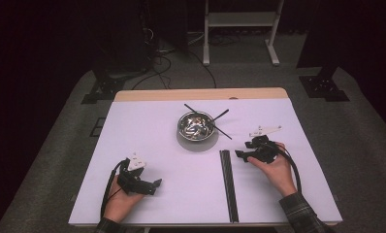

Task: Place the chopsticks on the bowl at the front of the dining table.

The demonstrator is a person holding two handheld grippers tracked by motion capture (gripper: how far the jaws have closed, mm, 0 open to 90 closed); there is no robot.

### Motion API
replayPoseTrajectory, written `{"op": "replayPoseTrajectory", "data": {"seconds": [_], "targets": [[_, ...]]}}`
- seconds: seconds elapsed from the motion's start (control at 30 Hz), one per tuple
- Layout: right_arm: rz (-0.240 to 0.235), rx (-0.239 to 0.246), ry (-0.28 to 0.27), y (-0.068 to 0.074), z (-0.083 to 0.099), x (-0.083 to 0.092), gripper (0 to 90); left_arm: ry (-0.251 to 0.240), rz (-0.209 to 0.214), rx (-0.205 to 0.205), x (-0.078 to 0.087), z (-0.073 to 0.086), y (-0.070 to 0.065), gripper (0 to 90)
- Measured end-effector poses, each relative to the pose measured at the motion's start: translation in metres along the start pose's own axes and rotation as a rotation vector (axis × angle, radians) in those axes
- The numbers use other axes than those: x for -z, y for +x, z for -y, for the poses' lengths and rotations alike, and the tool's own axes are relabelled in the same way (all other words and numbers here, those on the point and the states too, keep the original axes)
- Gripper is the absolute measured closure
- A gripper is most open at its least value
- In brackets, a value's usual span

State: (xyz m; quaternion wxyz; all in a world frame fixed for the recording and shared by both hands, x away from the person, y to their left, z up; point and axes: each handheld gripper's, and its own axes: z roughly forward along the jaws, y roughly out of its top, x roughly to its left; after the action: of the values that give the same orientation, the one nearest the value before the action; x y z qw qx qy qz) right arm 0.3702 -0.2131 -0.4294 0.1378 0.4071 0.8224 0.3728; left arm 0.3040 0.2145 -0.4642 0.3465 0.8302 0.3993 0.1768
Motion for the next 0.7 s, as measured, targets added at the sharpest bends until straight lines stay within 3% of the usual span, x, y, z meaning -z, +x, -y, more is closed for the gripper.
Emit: {"op": "replayPoseTrajectory", "data": {"seconds": [0.7], "targets": [[-0.037, 0.041, 0.062, 0.017, 0.0, -0.027, 41.0, 0.0, 0.0, 0.001, 0.0, 0.0, 0.0, 0.0]]}}
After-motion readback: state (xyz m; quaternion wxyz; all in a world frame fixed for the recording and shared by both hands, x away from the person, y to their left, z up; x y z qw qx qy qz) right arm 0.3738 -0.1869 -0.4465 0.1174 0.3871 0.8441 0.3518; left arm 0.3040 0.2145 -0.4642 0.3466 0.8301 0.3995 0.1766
